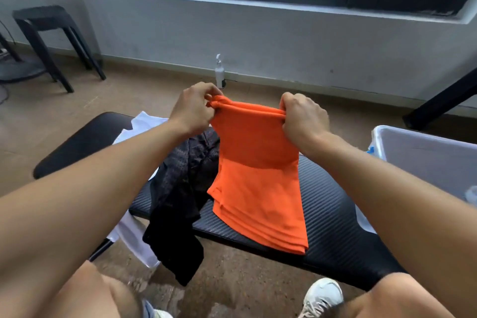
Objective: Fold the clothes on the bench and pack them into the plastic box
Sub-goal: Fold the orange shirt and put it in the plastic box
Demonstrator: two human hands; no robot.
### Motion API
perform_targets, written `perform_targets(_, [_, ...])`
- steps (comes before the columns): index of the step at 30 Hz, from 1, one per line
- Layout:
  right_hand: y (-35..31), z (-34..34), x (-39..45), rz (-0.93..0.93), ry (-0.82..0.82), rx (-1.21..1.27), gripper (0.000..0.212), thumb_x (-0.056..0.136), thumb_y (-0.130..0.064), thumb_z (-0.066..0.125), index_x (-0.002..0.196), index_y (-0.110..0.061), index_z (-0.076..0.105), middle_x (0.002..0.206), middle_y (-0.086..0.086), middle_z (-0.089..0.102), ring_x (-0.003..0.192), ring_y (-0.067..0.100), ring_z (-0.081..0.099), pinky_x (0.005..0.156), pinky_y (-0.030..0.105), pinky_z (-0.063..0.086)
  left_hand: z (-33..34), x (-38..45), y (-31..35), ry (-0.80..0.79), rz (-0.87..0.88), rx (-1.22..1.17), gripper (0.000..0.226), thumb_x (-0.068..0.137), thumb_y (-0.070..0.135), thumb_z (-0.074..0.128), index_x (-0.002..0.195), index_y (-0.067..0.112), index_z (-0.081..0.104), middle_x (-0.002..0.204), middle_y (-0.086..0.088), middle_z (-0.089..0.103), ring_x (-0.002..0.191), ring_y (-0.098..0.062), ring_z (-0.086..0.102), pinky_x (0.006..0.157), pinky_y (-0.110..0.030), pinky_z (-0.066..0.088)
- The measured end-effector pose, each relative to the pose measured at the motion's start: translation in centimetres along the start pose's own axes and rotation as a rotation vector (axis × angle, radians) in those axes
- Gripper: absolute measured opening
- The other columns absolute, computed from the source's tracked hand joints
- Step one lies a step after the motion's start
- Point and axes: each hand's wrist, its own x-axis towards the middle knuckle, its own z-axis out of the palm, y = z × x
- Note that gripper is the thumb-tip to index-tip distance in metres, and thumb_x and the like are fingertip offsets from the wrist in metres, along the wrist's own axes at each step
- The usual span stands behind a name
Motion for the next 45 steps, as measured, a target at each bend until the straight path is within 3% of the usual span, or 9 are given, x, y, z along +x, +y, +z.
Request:
perform_targets(5, [-0.4,-0.3,-6.0,-0.127,-0.303,-0.095,0.019,0.086,-0.01,0.056,0.103,-0.019,0.056,0.11,0.01,0.063,0.105,0.035,0.061,0.071,0.035,0.039,-0.1,-5.1,-1.7,-0.292,0.02,-0.104,0.034,0.08,-0.005,0.068,0.087,0.029,0.068,0.102,-0.004,0.075,0.087,-0.024,0.073,0.082,-0.045,0.059])
perform_targets(13, [-0.2,-1.3,-10.5,-0.196,-0.638,-0.253,0.02,0.086,-0.025,0.066,0.104,-0.031,0.06,0.094,-0.008,0.059,0.102,0.023,0.062,0.069,0.031,0.037,-1.2,-9.3,-2.2,-0.581,0.146,0.042,0.027,0.07,0.037,0.08,0.094,0.035,0.07,0.096,0.009,0.073,0.091,-0.015,0.068,0.083,-0.044,0.053])
perform_targets(20, [-0.6,-1.8,-12.0,-0.389,-0.813,-0.257,0.018,0.085,-0.029,0.069,0.092,-0.033,0.053,0.074,-0.01,0.042,0.098,0.022,0.059,0.068,0.031,0.041,-0.6,-10.0,-2.0,-0.797,0.143,0.175,0.029,0.065,0.027,0.088,0.089,0.034,0.074,0.093,0.011,0.071,0.086,-0.009,0.064,0.08,-0.034,0.051])
perform_targets(25, [-0.5,-2.2,-12.6,-0.403,-1.077,-0.209,0.051,0.075,-0.075,0.065,0.084,-0.025,0.069,0.074,-0.007,0.066,0.074,0.012,0.06,0.062,0.03,0.044,-1.3,-10.5,-0.6,-1.076,0.056,0.321,0.044,0.056,0.066,0.083,0.093,0.042,0.074,0.098,0.017,0.069,0.093,-0.002,0.062,0.088,-0.028,0.051])
perform_targets(28, [0.3,-0.9,-11.3,-0.262,-0.998,-0.07,0.05,0.082,-0.074,0.059,0.075,-0.025,0.065,0.065,-0.006,0.06,0.066,0.011,0.055,0.066,0.031,0.048,-0.1,-10.0,-0.2,-0.863,-0.031,0.217,0.046,0.07,0.07,0.072,0.08,0.026,0.073,0.081,0.007,0.072,0.083,-0.014,0.066,0.078,-0.034,0.052])
perform_targets(31, [1.7,1.4,-9.6,-0.117,-0.711,-0.078,0.053,0.079,-0.062,0.072,0.12,-0.031,0.061,0.113,-0.004,0.065,0.112,0.021,0.06,0.095,0.04,0.051,2.4,-9.1,-0.8,-0.507,-0.062,0.172,0.034,0.079,0.056,0.075,0.091,0.026,0.064,0.089,0.011,0.068,0.087,-0.013,0.064,0.076,-0.03,0.05])
perform_targets(34, [2.7,3.1,-8.7,-0.01,-0.711,-0.128,0.086,0.072,-0.061,0.078,0.142,-0.024,0.045,0.139,0.002,0.052,0.13,0.025,0.05,0.105,0.045,0.045,4.8,-8.4,-1.8,-0.519,-0.08,0.145,0.063,0.076,0.048,0.08,0.128,0.023,0.056,0.122,0.006,0.063,0.108,-0.015,0.062,0.096,-0.036,0.05])
perform_targets(38, [3.0,4.1,-7.9,0.075,-0.785,-0.096,0.08,0.065,-0.06,0.084,0.129,-0.02,0.055,0.124,0.003,0.063,0.113,0.025,0.059,0.095,0.04,0.051,6.4,-7.7,-2.4,-0.666,-0.016,0.203,0.094,0.07,0.041,0.087,0.149,0.025,0.04,0.141,-0.002,0.053,0.133,-0.023,0.045,0.111,-0.043,0.041])
perform_targets(45, [3.6,4.0,-7.9,0.134,-0.802,0.099,0.04,0.073,-0.042,0.085,0.102,-0.021,0.068,0.096,-0.002,0.07,0.089,0.019,0.065,0.069,0.029,0.046,6.5,-6.2,-1.4,-0.715,0.065,0.233,0.032,0.063,0.027,0.089,0.086,0.025,0.067,0.092,0.001,0.067,0.089,-0.02,0.063,0.078,-0.036,0.053])
